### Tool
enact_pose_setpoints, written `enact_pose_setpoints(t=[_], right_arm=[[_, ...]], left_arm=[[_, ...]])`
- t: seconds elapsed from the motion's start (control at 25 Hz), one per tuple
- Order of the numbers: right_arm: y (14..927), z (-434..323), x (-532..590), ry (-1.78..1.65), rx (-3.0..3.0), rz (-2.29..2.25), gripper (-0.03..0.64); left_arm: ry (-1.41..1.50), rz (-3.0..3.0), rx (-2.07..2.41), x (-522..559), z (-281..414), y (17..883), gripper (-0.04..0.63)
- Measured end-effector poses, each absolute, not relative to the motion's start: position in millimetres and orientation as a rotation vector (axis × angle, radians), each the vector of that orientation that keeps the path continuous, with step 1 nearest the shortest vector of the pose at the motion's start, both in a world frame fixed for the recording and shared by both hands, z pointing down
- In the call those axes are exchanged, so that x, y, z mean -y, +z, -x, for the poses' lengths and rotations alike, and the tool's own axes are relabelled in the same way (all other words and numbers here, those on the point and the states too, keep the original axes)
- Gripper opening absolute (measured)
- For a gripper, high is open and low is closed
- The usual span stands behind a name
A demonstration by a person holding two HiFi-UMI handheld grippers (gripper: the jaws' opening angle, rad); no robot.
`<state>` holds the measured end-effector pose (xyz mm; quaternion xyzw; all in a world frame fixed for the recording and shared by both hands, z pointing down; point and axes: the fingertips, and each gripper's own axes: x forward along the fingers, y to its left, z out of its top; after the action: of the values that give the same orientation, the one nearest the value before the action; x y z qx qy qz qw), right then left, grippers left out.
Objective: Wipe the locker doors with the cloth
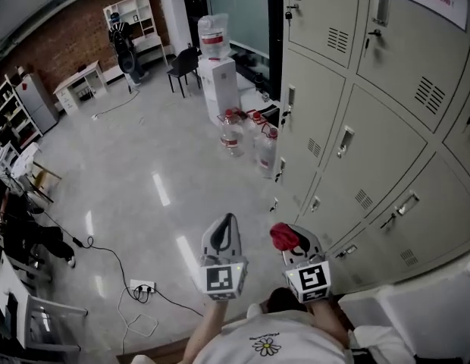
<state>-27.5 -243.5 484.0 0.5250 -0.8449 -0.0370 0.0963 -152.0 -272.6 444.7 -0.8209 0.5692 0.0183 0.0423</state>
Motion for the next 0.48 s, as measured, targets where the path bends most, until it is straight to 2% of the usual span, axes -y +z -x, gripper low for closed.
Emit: enact_pose_setpoints(t=[0.24,0.48], right_arm=[[471,18,264,-0.145,2.546,-1.565,0.029],[464,-29,270,-0.067,2.561,-1.573,0.029]], left_arm=[[0.121,2.517,-1.8,283,142,446,0.017],[0.13,2.523,-1.835,298,103,445,0.017]])
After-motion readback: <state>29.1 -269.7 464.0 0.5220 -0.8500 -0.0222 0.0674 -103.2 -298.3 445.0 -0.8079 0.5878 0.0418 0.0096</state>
